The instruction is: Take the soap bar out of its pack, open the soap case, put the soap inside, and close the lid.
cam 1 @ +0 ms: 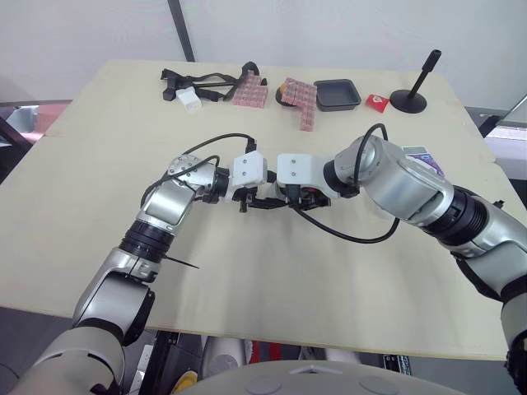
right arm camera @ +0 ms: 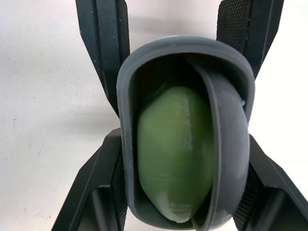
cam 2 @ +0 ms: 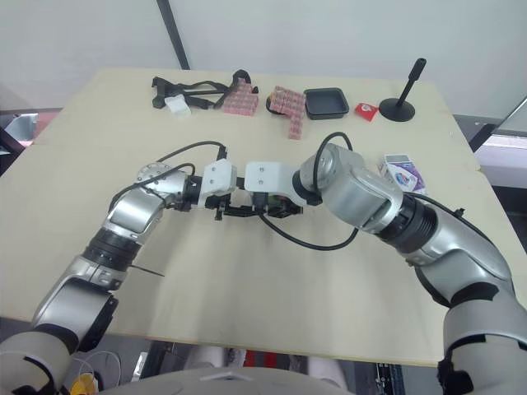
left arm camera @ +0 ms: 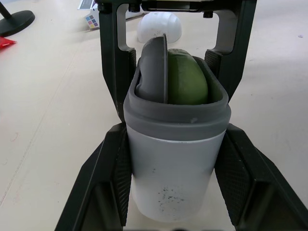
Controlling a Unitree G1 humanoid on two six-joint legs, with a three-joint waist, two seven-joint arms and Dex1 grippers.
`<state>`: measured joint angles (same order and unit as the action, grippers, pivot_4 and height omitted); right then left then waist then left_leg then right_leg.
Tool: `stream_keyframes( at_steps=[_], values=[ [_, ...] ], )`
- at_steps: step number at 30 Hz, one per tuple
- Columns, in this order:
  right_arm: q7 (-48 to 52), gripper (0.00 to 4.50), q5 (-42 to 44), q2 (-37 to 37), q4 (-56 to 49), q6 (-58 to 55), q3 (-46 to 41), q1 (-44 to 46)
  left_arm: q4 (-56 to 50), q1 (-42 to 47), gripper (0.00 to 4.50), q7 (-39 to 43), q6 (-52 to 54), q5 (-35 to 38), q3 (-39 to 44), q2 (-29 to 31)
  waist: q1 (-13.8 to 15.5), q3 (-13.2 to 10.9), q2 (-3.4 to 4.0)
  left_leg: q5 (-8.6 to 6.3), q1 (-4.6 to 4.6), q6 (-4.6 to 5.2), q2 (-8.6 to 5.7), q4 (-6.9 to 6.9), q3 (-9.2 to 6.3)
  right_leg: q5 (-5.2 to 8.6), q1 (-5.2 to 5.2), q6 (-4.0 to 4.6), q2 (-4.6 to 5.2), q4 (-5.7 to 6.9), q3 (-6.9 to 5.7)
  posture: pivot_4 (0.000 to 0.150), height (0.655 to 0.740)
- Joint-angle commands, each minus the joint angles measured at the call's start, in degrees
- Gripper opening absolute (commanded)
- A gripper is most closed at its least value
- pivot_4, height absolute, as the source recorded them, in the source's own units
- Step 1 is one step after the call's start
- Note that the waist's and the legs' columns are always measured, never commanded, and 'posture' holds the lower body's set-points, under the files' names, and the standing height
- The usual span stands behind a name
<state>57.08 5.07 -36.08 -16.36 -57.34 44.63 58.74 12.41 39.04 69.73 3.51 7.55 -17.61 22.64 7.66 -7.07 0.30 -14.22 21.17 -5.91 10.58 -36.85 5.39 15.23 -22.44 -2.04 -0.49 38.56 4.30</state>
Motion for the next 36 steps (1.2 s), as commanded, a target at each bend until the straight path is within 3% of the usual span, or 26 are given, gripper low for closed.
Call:
stream_keyframes(
  at_steps=[1,5,7,11,12,28,36],
  values=[
    [0.01,2.26,-0.27,0.64,-1.82,0.39,-3.07,0.91,-0.16,0.91,1.91,-1.29,0.36,0.15,0.77,-0.44,0.01,0.00,0.00,0.00,0.00,0.00,0.00,0.00,0.00,0.00,0.00,0.00,0.00,0.00,0.00,0.150,0.7400],
    [-0.06,2.26,-0.31,0.80,-1.79,0.73,-3.29,0.66,0.09,0.95,1.91,-1.91,-0.05,-0.22,0.98,-0.74,0.01,0.00,0.00,0.00,-0.02,0.00,0.00,-0.01,0.00,0.00,0.00,0.00,0.01,0.01,-0.01,0.150,0.7400],
    [-0.16,3.10,-0.39,0.83,-1.74,1.00,-3.56,0.49,0.39,0.88,1.91,-2.13,-0.36,-0.25,1.34,-0.79,-0.01,0.00,0.00,0.00,-0.01,0.00,0.00,-0.01,0.00,0.00,-0.01,0.00,0.03,0.01,0.00,0.150,0.7400],
    [-0.34,4.35,-0.64,0.62,-1.47,1.09,-4.46,0.04,0.38,0.50,1.91,-2.47,-0.19,0.47,1.93,-0.58,0.02,0.00,0.00,0.00,0.01,0.00,0.00,-0.01,0.00,0.00,-0.01,0.00,0.02,0.03,0.00,0.150,0.7400],
    [-0.33,4.44,-0.76,0.41,-1.33,1.19,-4.64,-0.14,0.35,0.36,1.91,-2.50,-0.14,0.67,2.07,-0.49,0.04,0.00,0.00,0.00,0.01,0.00,0.00,-0.02,0.00,0.00,-0.01,0.00,0.02,0.03,0.00,0.150,0.7400],
    [-2.04,4.44,-0.79,-9.05,-3.36,-1.56,-12.64,-8.61,1.54,-6.88,1.91,1.87,-6.58,10.67,10.77,0.37,0.14,0.01,-0.01,0.00,0.12,0.01,0.00,-0.05,0.00,0.00,-0.03,0.00,0.08,0.03,0.01,0.150,0.7400],
    [-10.27,4.44,2.85,-7.52,-8.81,-24.26,-27.56,-13.58,3.03,-13.40,1.91,3.20,-14.32,14.30,13.47,-3.02,0.35,0.01,-0.01,0.00,0.19,0.02,0.02,-0.08,0.01,0.00,-0.03,0.00,0.15,0.02,0.03,0.150,0.7400]
  ],
)
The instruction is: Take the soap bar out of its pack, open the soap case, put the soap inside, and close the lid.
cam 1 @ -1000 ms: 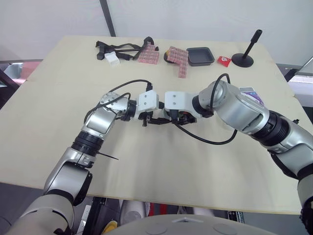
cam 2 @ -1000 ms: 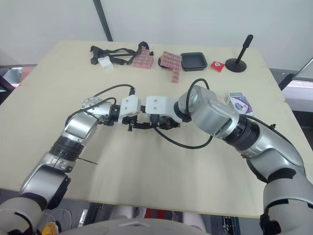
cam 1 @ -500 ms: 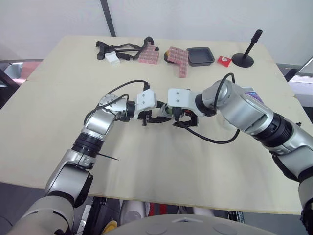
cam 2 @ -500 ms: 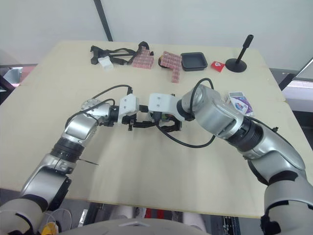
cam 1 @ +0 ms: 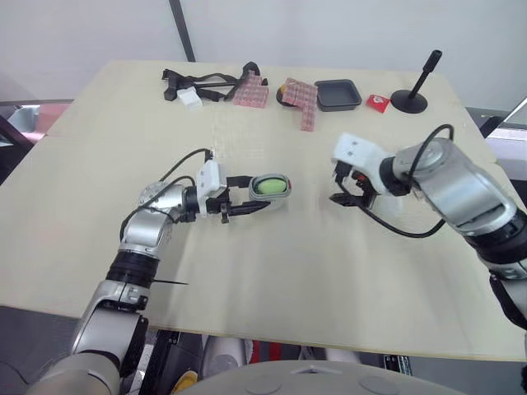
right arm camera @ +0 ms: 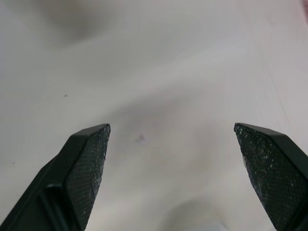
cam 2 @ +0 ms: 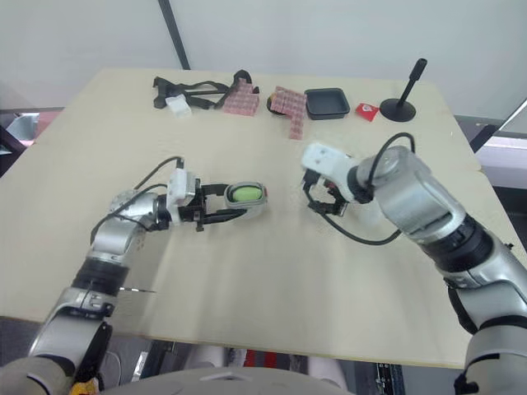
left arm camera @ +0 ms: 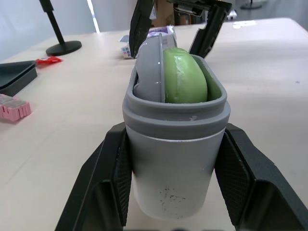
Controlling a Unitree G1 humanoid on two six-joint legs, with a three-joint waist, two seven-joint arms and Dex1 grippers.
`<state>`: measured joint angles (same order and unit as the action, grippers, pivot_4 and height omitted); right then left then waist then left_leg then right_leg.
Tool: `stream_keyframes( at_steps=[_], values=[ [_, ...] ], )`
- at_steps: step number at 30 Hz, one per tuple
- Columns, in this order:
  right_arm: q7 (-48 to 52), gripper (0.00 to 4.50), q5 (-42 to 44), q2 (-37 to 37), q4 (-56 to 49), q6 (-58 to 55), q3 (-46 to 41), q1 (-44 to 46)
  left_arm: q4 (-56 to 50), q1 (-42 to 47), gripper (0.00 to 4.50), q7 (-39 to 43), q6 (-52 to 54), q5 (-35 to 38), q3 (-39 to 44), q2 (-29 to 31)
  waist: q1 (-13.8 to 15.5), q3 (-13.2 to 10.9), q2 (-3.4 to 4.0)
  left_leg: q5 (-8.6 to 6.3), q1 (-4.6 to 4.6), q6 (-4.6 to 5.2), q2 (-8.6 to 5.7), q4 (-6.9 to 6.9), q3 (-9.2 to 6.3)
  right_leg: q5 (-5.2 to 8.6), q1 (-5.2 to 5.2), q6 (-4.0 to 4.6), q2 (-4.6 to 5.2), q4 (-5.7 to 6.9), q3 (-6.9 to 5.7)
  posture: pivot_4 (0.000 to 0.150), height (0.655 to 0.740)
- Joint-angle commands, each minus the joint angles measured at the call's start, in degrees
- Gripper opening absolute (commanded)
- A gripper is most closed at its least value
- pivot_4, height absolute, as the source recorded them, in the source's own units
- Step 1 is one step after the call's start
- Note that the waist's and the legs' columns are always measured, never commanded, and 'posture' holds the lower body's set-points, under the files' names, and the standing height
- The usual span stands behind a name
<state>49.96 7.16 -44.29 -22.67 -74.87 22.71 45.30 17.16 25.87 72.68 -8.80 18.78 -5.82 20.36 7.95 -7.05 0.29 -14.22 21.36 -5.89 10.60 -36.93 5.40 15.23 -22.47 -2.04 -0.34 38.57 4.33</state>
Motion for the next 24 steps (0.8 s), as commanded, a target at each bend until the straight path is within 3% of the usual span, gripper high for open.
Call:
stream_keyframes(
  at_steps=[1,6,14,24],
  values=[
    [-4.52,4.44,0.79,1.11,-2.60,-9.49,-7.51,-0.46,-1.69,-0.62,1.91,0.44,-2.29,3.26,1.68,-1.21,0.06,0.00,0.00,0.00,-0.01,0.00,0.00,0.00,0.00,0.00,0.00,0.00,0.03,0.00,0.00,0.150,0.7400],
    [-9.78,4.44,1.92,2.06,-2.57,-17.60,-13.81,-2.47,0.70,-1.18,1.91,1.16,-4.13,2.35,0.67,-2.66,0.28,0.01,0.01,0.02,-0.19,0.02,-0.02,0.00,0.00,0.00,-0.01,0.00,0.04,-0.01,-0.01,0.150,0.7400],
    [-16.09,4.44,3.83,-0.13,-2.02,-17.63,-18.56,-12.59,5.26,-0.99,1.91,1.99,-8.26,-0.46,-0.83,-3.88,1.09,0.03,0.00,0.01,-0.07,0.02,-0.02,0.02,0.02,0.00,0.04,0.00,0.04,-0.09,0.03,0.150,0.7400],
    [-23.52,4.44,5.24,5.02,5.36,-17.63,-21.75,-13.06,5.31,-1.10,1.91,1.63,-9.35,-1.27,-1.85,-3.60,1.26,0.04,0.02,0.01,-0.15,0.02,-0.02,0.02,0.03,0.00,0.04,0.00,0.05,-0.05,0.02,0.150,0.7400]
  ],
)
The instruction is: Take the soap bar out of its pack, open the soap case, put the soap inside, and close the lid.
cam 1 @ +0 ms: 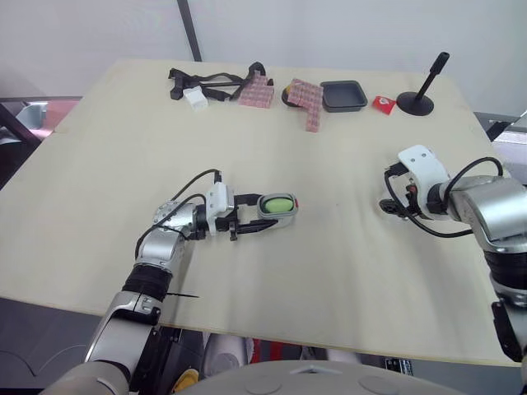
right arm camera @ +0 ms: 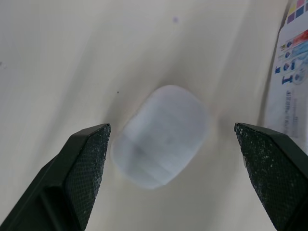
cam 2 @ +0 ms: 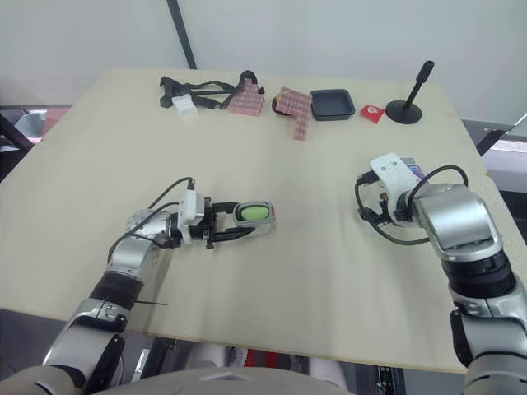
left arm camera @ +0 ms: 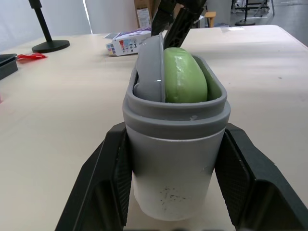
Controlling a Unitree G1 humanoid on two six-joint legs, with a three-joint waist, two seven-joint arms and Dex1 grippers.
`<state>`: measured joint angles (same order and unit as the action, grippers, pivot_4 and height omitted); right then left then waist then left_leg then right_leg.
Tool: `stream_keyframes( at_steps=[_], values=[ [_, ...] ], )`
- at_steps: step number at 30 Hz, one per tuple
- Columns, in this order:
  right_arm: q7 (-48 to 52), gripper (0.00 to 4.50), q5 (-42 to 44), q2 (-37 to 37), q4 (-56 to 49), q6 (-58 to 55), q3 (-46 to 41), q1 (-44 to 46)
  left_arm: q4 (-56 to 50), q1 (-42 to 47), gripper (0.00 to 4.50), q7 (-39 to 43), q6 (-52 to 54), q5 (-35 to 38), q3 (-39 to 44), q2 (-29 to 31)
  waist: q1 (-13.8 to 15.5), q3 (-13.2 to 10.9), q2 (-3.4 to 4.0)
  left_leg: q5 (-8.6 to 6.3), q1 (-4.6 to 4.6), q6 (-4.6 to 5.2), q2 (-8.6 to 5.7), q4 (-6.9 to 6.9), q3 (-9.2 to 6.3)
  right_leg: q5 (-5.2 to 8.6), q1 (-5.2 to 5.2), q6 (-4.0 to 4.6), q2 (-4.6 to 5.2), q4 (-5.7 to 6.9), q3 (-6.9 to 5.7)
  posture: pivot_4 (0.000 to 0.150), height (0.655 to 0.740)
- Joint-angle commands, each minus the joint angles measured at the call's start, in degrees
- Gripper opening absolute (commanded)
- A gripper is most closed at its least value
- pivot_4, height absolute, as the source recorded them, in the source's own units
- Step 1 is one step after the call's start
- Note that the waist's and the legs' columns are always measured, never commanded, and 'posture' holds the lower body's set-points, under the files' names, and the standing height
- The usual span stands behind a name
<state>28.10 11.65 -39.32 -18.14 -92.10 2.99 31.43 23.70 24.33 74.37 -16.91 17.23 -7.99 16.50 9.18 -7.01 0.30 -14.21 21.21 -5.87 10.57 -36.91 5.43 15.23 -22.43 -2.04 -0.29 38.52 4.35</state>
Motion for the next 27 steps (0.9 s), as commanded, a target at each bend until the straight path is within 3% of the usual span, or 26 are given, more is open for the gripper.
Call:
stream_keyframes(
  at_steps=[1,6,7,10,11,14,27],
  values=[
    [-2.26,4.44,0.74,0.03,1.24,-0.40,-1.52,0.82,-1.44,0.39,1.91,-0.15,-1.20,0.27,0.30,0.27,0.08,0.00,0.01,0.00,0.00,0.00,0.00,0.00,0.00,0.00,0.00,0.00,0.00,0.00,0.00,0.150,0.7400],
    [-4.53,4.44,0.96,1.52,4.95,-0.40,-0.73,1.94,-1.89,-0.35,1.91,-0.41,-2.08,0.23,0.38,0.36,0.10,0.01,0.01,0.00,-0.02,0.00,0.00,0.00,0.00,0.00,0.00,0.00,0.00,-0.01,-0.01,0.150,0.7400],
    [-4.75,4.03,1.12,1.74,5.11,-0.40,-0.84,2.16,-1.56,-0.45,1.91,-0.41,-2.32,0.17,0.41,0.38,0.09,0.01,0.01,0.00,0.01,0.00,0.00,0.00,0.00,0.00,0.02,0.00,-0.01,-0.01,0.00,0.150,0.7400],
    [-4.77,3.45,2.05,1.46,4.67,-0.40,-0.49,2.49,-0.08,-0.74,1.91,-0.35,-3.12,0.39,0.67,0.07,0.16,0.01,0.02,0.00,0.02,0.00,0.00,0.00,0.00,0.00,0.01,0.00,-0.01,0.00,-0.02,0.150,0.7400],
    [-4.80,2.93,2.35,1.37,4.49,-0.40,-0.37,2.45,0.46,-0.75,1.91,-0.27,-3.72,0.51,0.78,-0.15,0.20,0.01,0.01,0.00,-0.02,0.00,0.00,0.00,0.00,0.00,0.01,0.00,-0.01,-0.01,-0.02,0.150,0.7400],
    [-5.05,2.00,2.77,0.92,4.00,-0.40,0.28,2.35,1.84,-0.52,1.91,-0.30,-5.23,0.46,0.83,-0.63,0.22,0.01,0.02,0.00,-0.03,0.00,0.00,0.00,0.00,0.00,0.01,0.00,-0.01,-0.01,-0.02,0.150,0.7400],
    [-1.60,1.98,7.46,-3.26,-5.20,1.44,2.26,3.55,6.74,1.94,1.91,1.22,-8.19,-0.19,-0.05,-0.97,0.28,0.05,0.08,0.00,-0.02,0.00,-0.01,0.00,0.00,0.00,0.12,0.00,0.01,-0.01,-0.01,0.150,0.7400]
  ],
)
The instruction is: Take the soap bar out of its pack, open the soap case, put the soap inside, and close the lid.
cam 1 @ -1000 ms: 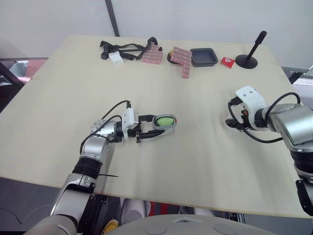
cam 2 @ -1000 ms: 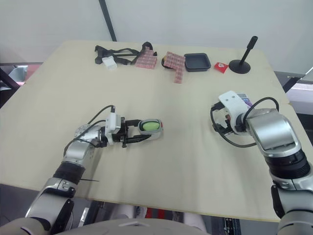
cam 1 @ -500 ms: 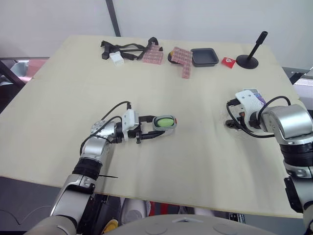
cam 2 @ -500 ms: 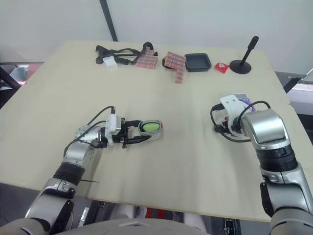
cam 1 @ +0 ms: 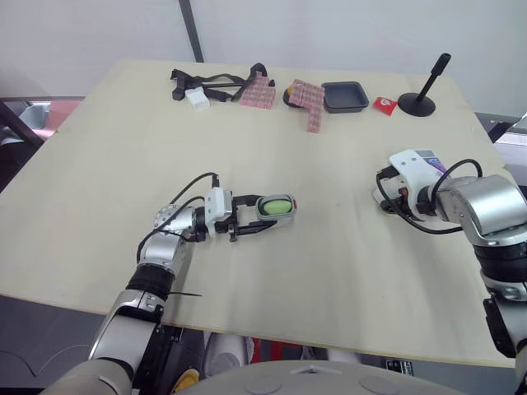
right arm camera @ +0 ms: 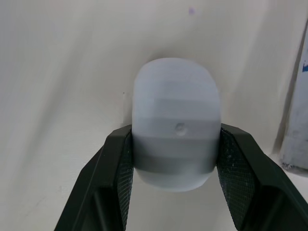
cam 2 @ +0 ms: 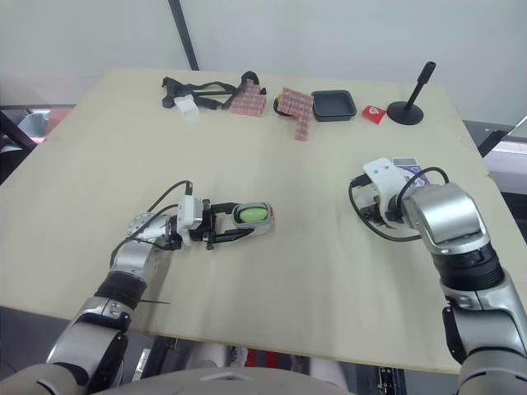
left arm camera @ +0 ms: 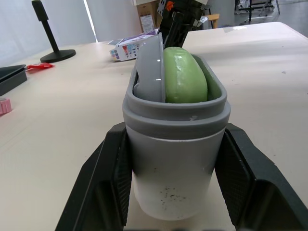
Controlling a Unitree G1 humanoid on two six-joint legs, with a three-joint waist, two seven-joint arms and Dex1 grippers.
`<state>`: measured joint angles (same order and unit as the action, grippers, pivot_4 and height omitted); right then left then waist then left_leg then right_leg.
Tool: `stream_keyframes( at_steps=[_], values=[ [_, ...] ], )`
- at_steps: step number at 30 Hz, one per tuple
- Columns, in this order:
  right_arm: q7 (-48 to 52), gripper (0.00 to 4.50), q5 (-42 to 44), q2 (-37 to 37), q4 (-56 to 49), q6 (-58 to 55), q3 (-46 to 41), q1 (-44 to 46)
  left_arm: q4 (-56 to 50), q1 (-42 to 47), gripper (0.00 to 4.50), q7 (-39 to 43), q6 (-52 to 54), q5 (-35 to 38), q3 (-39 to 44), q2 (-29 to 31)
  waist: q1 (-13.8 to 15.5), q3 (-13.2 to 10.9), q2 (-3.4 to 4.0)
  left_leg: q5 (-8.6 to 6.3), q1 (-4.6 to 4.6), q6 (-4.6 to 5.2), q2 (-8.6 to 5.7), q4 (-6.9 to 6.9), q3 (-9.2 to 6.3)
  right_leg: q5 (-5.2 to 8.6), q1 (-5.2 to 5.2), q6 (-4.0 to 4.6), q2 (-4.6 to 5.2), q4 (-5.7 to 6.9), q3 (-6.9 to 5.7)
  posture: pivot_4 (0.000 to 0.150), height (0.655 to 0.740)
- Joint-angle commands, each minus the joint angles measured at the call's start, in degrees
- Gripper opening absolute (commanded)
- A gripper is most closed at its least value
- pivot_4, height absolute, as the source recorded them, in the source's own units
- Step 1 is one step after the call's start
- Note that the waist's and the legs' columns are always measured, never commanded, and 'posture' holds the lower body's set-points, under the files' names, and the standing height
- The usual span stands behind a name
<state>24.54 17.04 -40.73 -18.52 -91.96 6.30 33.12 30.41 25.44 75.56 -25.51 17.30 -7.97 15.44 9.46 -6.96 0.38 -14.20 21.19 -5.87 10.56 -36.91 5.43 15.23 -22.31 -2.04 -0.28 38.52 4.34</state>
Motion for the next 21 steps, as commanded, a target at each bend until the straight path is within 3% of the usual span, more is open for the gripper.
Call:
stream_keyframes(
  at_steps=[1,11,21],
  values=[
    [2.73,1.98,2.74,-2.29,-5.98,2.19,-1.07,2.06,0.03,1.01,1.91,0.09,0.41,-0.19,-0.04,0.02,0.01,0.00,0.00,0.00,0.00,0.00,0.00,0.00,0.00,0.00,0.01,0.00,0.00,0.00,0.00,0.150,0.7400],
    [19.60,1.98,15.77,-9.02,-19.46,11.85,1.06,13.17,1.23,2.54,1.91,0.54,1.55,-0.76,-0.57,-0.81,0.13,0.03,-0.05,-0.02,0.05,0.00,0.01,0.03,-0.01,0.00,0.02,-0.01,-0.02,-0.06,-0.02,0.150,0.7400],
    [33.39,1.98,12.77,-13.58,-14.85,27.71,13.87,24.41,-0.40,4.50,1.91,2.36,5.49,-0.66,-1.70,-2.45,0.04,0.03,-0.06,-0.02,0.05,0.01,0.00,0.03,-0.02,0.00,0.07,-0.01,-0.02,-0.05,-0.03,0.150,0.7400]
  ],
)
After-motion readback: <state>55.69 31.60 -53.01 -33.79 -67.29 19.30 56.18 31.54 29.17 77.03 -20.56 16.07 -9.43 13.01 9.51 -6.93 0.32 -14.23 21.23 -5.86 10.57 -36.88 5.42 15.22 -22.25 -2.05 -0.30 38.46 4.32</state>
